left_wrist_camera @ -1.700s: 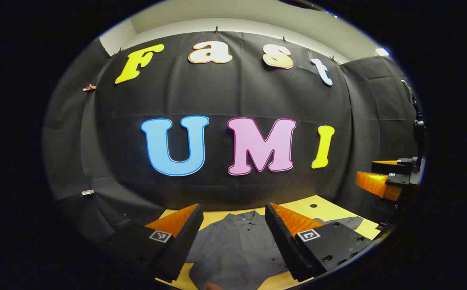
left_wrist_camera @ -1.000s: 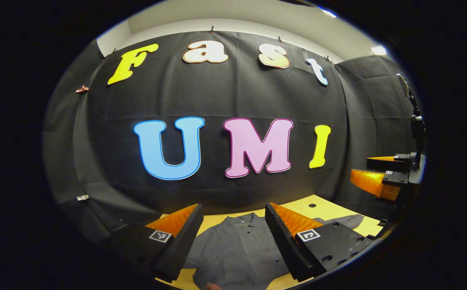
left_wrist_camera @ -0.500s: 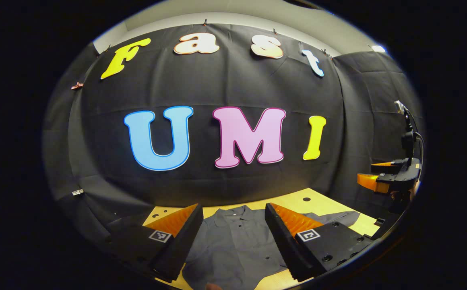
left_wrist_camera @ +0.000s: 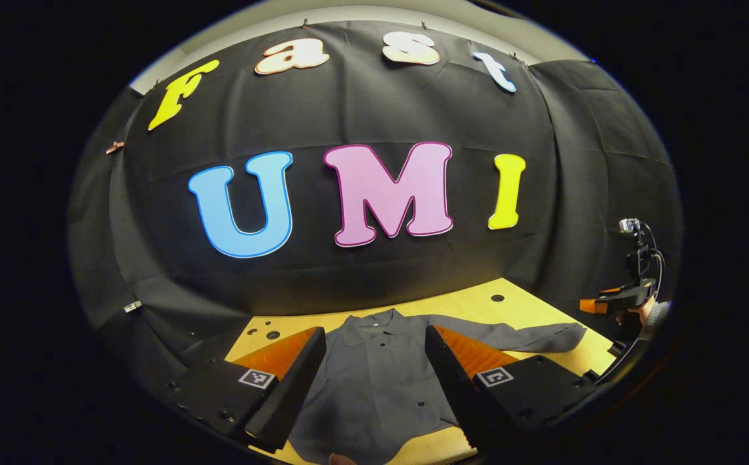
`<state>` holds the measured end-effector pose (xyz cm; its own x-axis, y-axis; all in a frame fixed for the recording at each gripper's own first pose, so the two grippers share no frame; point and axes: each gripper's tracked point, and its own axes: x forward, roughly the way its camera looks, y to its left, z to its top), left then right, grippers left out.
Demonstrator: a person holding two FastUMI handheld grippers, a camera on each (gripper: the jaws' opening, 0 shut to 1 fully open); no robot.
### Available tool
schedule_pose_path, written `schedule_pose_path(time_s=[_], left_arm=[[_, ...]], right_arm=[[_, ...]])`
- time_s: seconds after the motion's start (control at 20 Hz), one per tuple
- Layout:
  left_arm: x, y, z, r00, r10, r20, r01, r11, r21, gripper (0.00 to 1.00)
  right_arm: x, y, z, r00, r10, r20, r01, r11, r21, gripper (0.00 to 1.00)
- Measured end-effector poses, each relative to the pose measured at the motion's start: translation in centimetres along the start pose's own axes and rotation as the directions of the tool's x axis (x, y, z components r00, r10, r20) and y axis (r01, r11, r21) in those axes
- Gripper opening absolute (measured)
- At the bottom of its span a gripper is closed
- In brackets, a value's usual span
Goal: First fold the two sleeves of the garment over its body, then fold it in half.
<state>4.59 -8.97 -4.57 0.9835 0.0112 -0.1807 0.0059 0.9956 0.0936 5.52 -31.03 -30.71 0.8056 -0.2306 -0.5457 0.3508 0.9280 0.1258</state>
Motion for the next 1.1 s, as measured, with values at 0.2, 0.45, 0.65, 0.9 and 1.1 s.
schedule_pose_path(time_s=[0.2, 0.45, 0.65, 0.9, 1.1], left_arm=[[0.7, -1.2, -0.6, 1.000, 0.008, -0.020, -0.008, 1.000, 0.016, 0.97], [1.3, -0.7, -1.3, 0.996, 0.060, -0.063, -0.059, 0.998, 0.017, 0.98], [1.5, -0.2, -1.8, 0.991, 0.096, -0.094, -0.096, 0.995, -0.002, 0.97], [1.2, 0.2, -2.2, 0.987, 0.118, -0.106, -0.118, 0.993, 0.007, 0.98], [0.8, 0.9, -2.1, 0.988, 0.112, -0.103, -0.112, 0.994, 0.005, 0.98]], right_arm=[[4.2, -2.1, -5.2, 0.992, -0.029, -0.123, 0.032, 0.999, 0.024, 0.98], [6.7, -2.3, -9.8, 0.970, -0.025, -0.242, 0.043, 0.997, 0.069, 0.99], [8.9, -2.5, -11.0, 0.955, -0.031, -0.294, 0.055, 0.996, 0.073, 0.99], [9.4, -3.1, -10.8, 0.962, -0.068, -0.263, 0.068, 0.998, -0.008, 0.76], [9.4, -2.6, -10.0, 0.967, -0.087, -0.239, 0.095, 0.995, 0.023, 0.07]])
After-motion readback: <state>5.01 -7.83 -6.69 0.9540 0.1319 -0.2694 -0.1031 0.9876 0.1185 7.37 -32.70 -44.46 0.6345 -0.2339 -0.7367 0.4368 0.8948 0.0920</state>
